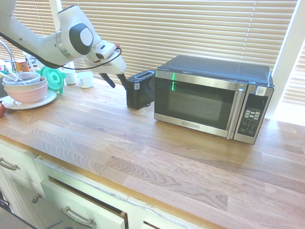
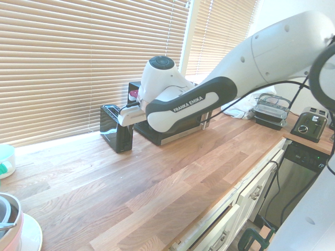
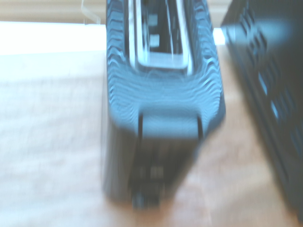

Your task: Press the toaster

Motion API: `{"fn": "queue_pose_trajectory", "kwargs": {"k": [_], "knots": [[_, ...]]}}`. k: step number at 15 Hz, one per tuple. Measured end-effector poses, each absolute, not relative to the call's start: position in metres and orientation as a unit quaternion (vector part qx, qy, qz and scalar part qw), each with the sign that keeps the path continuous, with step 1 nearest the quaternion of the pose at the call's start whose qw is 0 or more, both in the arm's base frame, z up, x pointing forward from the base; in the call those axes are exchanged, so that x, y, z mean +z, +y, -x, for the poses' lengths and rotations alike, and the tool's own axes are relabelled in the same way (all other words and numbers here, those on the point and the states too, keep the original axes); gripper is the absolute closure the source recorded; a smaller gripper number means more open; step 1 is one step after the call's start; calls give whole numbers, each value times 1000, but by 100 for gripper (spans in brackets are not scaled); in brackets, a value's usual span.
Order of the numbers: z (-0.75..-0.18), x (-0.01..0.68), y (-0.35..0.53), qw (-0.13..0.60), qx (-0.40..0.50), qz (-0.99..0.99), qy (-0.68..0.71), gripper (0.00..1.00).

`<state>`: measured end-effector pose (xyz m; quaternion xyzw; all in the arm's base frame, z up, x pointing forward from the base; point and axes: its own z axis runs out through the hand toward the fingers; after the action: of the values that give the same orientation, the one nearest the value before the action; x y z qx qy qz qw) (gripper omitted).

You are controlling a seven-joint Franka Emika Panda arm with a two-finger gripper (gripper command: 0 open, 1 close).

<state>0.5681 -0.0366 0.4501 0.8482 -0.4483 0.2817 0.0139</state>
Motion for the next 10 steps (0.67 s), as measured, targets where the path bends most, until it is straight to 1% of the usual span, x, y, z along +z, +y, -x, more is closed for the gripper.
{"fn": "queue_pose_trajectory", "kwargs": {"k": [5, 6, 10], "knots": [[-608, 455, -41, 8, 280, -854, -438, 0], [-610, 453, -39, 6, 273, -860, -431, 100], [-611, 445, -32, 4, 256, -872, -416, 100]]}}
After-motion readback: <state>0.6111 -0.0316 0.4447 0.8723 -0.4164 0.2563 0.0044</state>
